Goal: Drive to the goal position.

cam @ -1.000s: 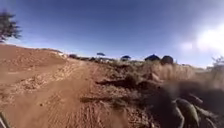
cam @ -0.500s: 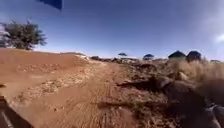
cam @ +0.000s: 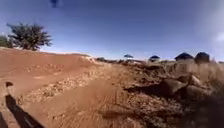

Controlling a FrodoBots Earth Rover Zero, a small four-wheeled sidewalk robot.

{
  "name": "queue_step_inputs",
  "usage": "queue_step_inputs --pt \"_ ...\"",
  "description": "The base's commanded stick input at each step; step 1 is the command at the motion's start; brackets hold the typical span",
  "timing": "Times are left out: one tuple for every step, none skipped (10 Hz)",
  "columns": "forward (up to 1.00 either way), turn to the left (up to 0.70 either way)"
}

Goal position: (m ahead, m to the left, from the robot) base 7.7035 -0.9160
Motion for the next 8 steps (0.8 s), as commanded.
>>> queue_step_inputs --pt "0.5 0.0" --pt "0.5 0.0" --pt "0.5 0.0" --pt "0.5 0.0" --pt "0.5 0.0" --pt "0.5 0.0" --pt "0.5 0.0" --pt "0.5 0.0"
